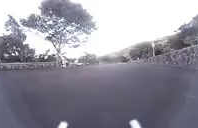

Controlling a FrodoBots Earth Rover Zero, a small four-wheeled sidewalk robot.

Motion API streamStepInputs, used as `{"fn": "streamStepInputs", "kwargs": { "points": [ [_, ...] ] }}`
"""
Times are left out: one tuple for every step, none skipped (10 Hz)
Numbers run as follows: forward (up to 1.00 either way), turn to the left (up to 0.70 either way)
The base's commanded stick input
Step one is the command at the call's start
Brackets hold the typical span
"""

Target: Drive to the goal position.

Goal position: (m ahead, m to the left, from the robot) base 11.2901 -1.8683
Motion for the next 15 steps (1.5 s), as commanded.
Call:
{"fn": "streamStepInputs", "kwargs": {
  "points": [
    [0.7, -0.35],
    [0.7, -0.35],
    [0.7, -0.35],
    [0.7, -0.35],
    [0.7, -0.35],
    [0.7, -0.35],
    [0.7, -0.35],
    [0.7, -0.35],
    [0.7, -0.35],
    [0.7, -0.35],
    [0.7, -0.26],
    [0.7, -0.09],
    [0.7, -0.02],
    [0.7, 0.0],
    [0.7, 0.0]
  ]
}}
